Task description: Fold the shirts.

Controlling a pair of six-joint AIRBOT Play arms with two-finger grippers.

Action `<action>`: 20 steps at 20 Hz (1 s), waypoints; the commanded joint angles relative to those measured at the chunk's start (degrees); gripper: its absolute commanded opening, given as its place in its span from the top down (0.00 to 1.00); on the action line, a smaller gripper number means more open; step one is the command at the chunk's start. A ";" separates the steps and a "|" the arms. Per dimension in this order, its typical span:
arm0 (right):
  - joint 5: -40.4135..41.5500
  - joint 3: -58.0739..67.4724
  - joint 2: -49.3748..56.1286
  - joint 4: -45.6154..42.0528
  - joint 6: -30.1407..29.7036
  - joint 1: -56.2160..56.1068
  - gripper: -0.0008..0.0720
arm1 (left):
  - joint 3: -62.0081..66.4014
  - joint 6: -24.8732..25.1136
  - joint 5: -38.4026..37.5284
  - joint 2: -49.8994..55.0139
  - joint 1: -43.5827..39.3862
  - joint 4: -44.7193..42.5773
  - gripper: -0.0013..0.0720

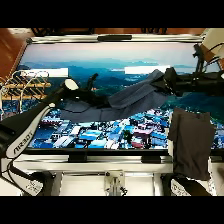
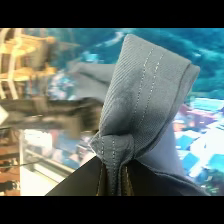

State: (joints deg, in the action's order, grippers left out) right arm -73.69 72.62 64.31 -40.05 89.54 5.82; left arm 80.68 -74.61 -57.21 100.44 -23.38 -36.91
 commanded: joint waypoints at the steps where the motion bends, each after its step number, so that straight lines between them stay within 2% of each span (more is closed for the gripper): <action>1: -2.01 0.04 -5.68 0.09 5.05 0.02 0.89 | -0.13 -0.92 9.86 3.76 -5.95 10.97 0.94; 5: -1.79 0.04 -8.41 0.09 6.49 0.02 0.89 | -0.04 -0.72 11.78 8.55 -11.17 20.74 0.94; 7: -1.77 0.04 -8.39 -0.09 6.91 0.02 0.89 | -0.04 1.97 11.23 8.35 -11.13 20.90 0.94; 10: -0.81 0.04 -8.39 -4.81 7.21 0.00 0.89 | -0.04 2.14 11.13 5.11 -7.89 19.17 0.94; 13: 0.85 0.00 -8.22 -8.98 7.67 0.00 0.89 | -0.07 1.86 7.52 -1.38 -0.85 9.11 0.94; 15: 3.02 0.00 -6.67 -8.00 7.30 -0.90 0.89 | -0.07 1.88 3.21 -6.60 5.70 2.80 0.94; 20: 19.37 0.00 1.09 -7.48 6.64 -17.29 0.89 | -0.07 1.90 -6.91 -19.37 25.03 -4.81 0.94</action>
State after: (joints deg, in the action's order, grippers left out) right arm -63.99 72.62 61.43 -47.35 96.47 -3.57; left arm 80.60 -72.77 -57.82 87.74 -8.38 -36.10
